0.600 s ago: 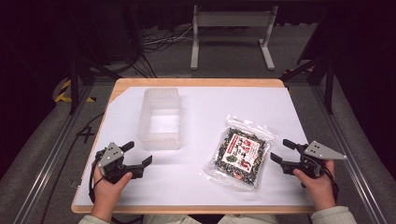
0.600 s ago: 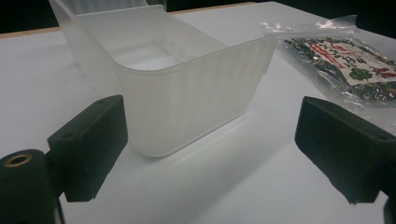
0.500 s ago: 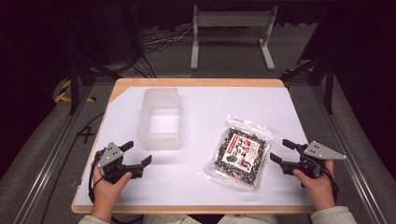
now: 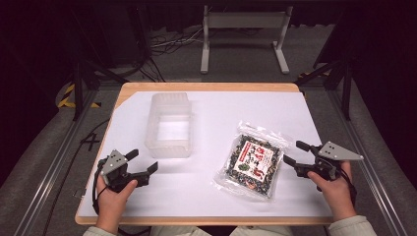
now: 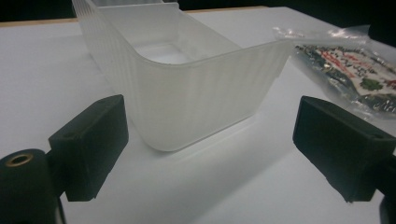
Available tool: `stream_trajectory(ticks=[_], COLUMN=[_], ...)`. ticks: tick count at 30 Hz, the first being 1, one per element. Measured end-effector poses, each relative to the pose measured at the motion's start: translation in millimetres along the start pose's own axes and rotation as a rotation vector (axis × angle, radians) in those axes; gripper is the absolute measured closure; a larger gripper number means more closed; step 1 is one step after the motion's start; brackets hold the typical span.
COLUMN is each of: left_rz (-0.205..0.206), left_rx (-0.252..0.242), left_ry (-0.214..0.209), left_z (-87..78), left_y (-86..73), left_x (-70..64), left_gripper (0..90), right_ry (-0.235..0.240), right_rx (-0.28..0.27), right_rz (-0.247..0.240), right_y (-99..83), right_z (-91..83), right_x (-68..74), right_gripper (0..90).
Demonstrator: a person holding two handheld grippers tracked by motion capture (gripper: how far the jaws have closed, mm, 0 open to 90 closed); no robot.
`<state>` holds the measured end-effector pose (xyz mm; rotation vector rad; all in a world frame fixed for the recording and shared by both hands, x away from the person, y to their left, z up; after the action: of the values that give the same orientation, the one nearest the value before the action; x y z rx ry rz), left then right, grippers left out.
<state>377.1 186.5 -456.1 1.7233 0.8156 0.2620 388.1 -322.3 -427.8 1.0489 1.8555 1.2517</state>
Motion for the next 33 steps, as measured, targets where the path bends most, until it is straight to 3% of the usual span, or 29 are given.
stream_trajectory(ticks=[3, 10, 20, 25, 30, 33], left_rz=[0.032, 0.037, 0.055, 0.050, 0.056, 0.060], left_rx=[0.018, 0.024, 0.041, 0.041, 0.042, 0.044], left_ry=[0.028, 0.030, 0.030, 0.028, 0.026, 0.027], left_z=[0.7, 0.8, 3.1, 3.6, 3.7, 4.0], left_y=[0.2, -0.6, -1.9, -2.5, -2.5, -2.6], left_x=[0.0, 0.8, -0.3, 0.6, 0.7, 0.8], left_gripper=[11.6, 11.6, 11.7, 11.7, 11.6, 11.6], right_ry=[-0.023, -0.035, -0.029, -0.030, -0.041, -0.054], right_rx=[0.030, 0.032, 0.054, 0.031, 0.018, 0.039], right_rz=[-0.015, -0.007, 0.045, 0.097, 0.088, 0.077], right_y=[3.7, 15.6, 25.4, 31.7, 35.7, 32.3], right_z=[5.4, 16.8, 31.3, 38.7, 42.4, 47.7], right_x=[-3.4, -11.4, -18.4, -25.0, -29.5, -32.5], right_gripper=[27.7, 29.0, 25.7, 24.1, 23.3, 20.5])
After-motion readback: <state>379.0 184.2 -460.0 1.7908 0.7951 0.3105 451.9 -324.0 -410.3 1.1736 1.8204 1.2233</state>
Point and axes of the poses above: each handheld gripper's, and its own axes: z roughly forward along the jaws, y roughly out of its top, x roughly to its left, the point moved 6 cm from there along z, roughly forward along the jaws, and after that the axes turned 13 degrees about -y, right-handed, at the moved point
